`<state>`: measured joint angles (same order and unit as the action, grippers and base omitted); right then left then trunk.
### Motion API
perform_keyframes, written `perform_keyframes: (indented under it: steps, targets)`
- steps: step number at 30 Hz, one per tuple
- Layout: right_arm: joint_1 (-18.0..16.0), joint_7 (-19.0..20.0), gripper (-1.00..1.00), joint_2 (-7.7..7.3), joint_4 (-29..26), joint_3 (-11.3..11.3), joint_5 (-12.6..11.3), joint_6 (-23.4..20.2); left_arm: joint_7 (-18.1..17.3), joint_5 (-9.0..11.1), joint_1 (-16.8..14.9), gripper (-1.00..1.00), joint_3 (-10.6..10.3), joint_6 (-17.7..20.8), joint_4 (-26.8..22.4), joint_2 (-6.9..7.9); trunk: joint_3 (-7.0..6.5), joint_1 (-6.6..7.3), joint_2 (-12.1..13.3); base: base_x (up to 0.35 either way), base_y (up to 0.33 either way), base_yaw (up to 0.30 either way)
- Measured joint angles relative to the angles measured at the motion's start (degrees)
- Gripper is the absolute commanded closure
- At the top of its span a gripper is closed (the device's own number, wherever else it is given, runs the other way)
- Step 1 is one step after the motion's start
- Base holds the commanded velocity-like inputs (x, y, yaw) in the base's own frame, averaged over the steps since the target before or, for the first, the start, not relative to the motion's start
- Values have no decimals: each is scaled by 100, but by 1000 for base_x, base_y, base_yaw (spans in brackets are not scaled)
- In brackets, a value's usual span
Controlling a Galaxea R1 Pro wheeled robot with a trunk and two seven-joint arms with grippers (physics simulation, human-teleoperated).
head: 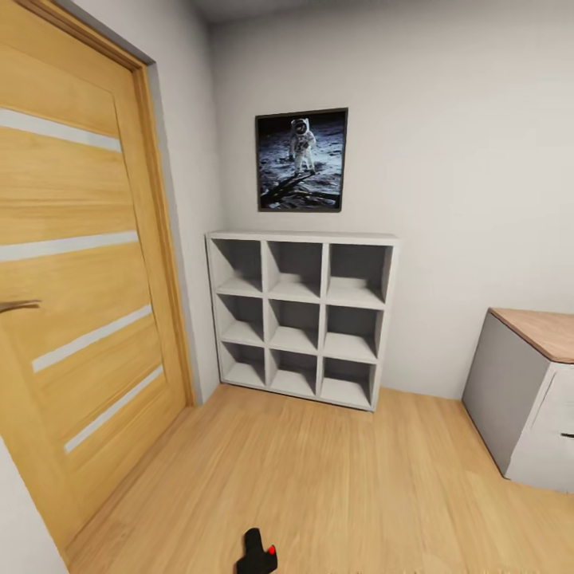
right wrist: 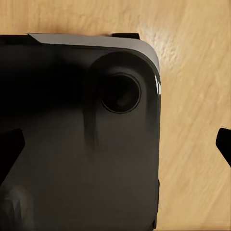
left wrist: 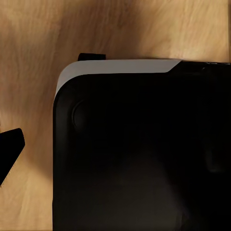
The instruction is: Attach the digital camera to the camera tripod in the bedroom.
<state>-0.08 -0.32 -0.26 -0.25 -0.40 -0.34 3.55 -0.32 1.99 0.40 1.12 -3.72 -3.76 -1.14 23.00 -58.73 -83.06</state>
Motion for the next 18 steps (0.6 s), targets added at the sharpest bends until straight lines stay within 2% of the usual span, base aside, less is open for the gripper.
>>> perform_keyframes:
  steps: [18]
  targets:
    - [0, 0, -100, 0, 0, -5, -2, 0, 0, 0, 0, -100, 1, 2, 0, 0, 0, 0, 0, 0, 0, -240]
